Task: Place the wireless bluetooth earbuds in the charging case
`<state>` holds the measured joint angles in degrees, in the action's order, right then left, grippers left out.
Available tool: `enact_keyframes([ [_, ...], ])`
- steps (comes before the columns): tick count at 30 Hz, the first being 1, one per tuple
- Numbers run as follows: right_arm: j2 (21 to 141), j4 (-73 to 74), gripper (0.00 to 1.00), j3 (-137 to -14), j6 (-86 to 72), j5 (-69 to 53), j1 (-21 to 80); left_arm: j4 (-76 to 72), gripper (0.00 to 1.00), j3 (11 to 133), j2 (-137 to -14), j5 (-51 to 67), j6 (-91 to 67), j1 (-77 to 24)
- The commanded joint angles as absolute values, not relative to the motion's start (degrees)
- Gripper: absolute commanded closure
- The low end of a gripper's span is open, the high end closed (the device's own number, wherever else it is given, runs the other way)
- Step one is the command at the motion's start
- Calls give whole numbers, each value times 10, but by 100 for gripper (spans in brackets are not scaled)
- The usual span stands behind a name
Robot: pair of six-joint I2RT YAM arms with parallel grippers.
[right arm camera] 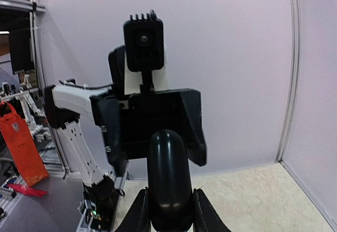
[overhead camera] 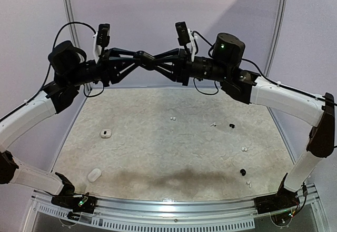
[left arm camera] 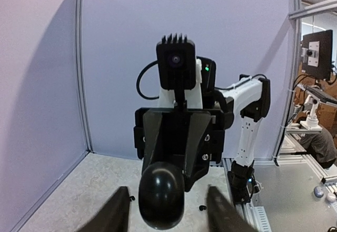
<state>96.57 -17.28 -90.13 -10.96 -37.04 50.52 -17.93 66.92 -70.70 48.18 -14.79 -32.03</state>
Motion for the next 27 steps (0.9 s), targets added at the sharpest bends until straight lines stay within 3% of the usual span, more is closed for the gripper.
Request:
enact_keyframes([
  [1,926,32,100,-939,9,-296,507,13,22,665,-696,508,50,-328],
  [5,904,175,100,-966,133,-219,529,136,23,677,-695,474,162,-328],
  [11,911,256,100,-1005,227,-186,551,129,45,684,-705,490,177,-340],
  [27,942,276,100,-1034,265,-194,570,41,55,666,-721,505,114,-366],
])
